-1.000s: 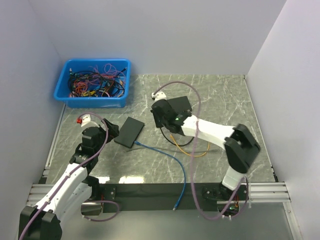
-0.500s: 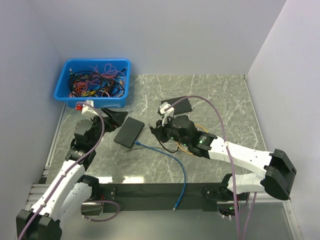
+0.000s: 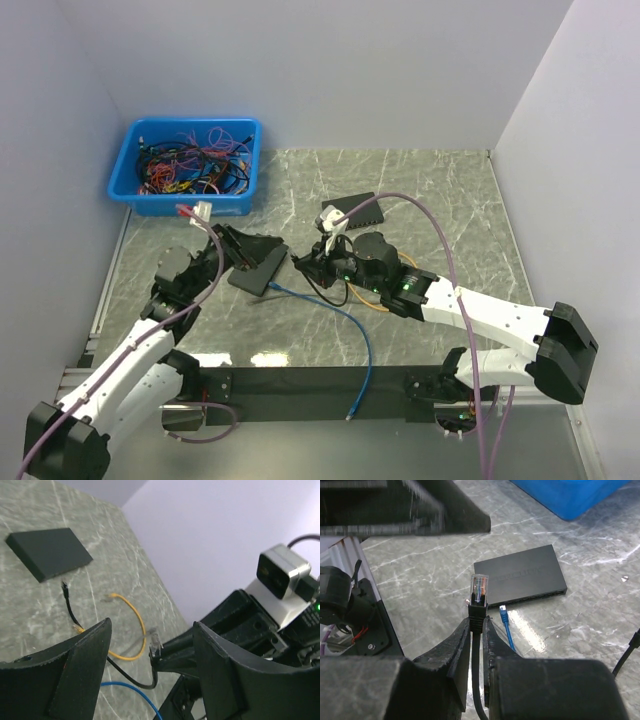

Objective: Insert the plug into the switch port

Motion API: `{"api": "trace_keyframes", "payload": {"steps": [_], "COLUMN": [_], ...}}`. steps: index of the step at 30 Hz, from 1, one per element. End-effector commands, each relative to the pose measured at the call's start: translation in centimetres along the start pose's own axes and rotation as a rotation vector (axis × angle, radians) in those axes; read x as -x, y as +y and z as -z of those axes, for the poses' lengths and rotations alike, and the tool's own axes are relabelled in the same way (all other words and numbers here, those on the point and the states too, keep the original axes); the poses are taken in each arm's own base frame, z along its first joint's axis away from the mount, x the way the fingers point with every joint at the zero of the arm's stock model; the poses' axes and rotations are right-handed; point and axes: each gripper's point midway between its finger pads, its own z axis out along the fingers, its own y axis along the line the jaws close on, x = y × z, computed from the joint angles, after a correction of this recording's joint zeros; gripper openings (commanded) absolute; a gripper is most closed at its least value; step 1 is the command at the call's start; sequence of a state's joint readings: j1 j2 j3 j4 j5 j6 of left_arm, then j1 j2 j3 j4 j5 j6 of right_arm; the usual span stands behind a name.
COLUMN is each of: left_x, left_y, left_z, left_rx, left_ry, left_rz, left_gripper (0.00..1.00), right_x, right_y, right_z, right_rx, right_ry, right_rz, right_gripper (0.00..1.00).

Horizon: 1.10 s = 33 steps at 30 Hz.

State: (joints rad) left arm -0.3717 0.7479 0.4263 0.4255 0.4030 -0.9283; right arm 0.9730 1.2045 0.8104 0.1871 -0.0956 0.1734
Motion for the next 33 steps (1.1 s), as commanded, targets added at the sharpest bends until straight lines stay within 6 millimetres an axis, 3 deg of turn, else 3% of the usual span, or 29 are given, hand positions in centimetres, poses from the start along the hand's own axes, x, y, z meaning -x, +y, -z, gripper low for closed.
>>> {"api": "trace_keyframes", "payload": {"steps": [1, 11, 20, 26, 32, 33], "left_x": [0.1, -1.9, -2.4, -2.2, -2.5, -2.5], "left_y": [-2.6, -1.6, -0.8, -0.7, -0.6, -0.7], "left_z": [-0.5, -1.4, -2.4, -2.5, -2.6, -2.5], "left_rx": [-0.086, -0.047, -0.011, 0.008, 0.013, 0.012], "left_ry": [0.008, 0.043, 0.042, 0.030, 0.036, 0.037], "left_rz": [-0.060, -0.050, -0.028, -0.021, -0.017, -0.015], "left_gripper": [0.71, 0.66, 0.56, 0.35, 0.10, 0.02], "right_x": [2.2, 2.1, 1.8, 1.9, 1.8, 1.8], "right_y": [1.0, 0.8, 0.9, 1.1, 1.3, 1.1], "right_z": [0.4, 0.3, -0.1, -0.2, -0.3, -0.2], "right_rx": [0.041, 0.032, 0.032, 0.036, 0.036, 0.027], "right_ry": [-0.083, -0.081, -0.068, -0.067, -0.066, -0.069], "right_rz": [0.019, 0.015, 0.019, 0.022, 0.023, 0.023], "right_gripper": [0.00, 0.00, 0.00, 0.00, 0.00, 0.00]}}
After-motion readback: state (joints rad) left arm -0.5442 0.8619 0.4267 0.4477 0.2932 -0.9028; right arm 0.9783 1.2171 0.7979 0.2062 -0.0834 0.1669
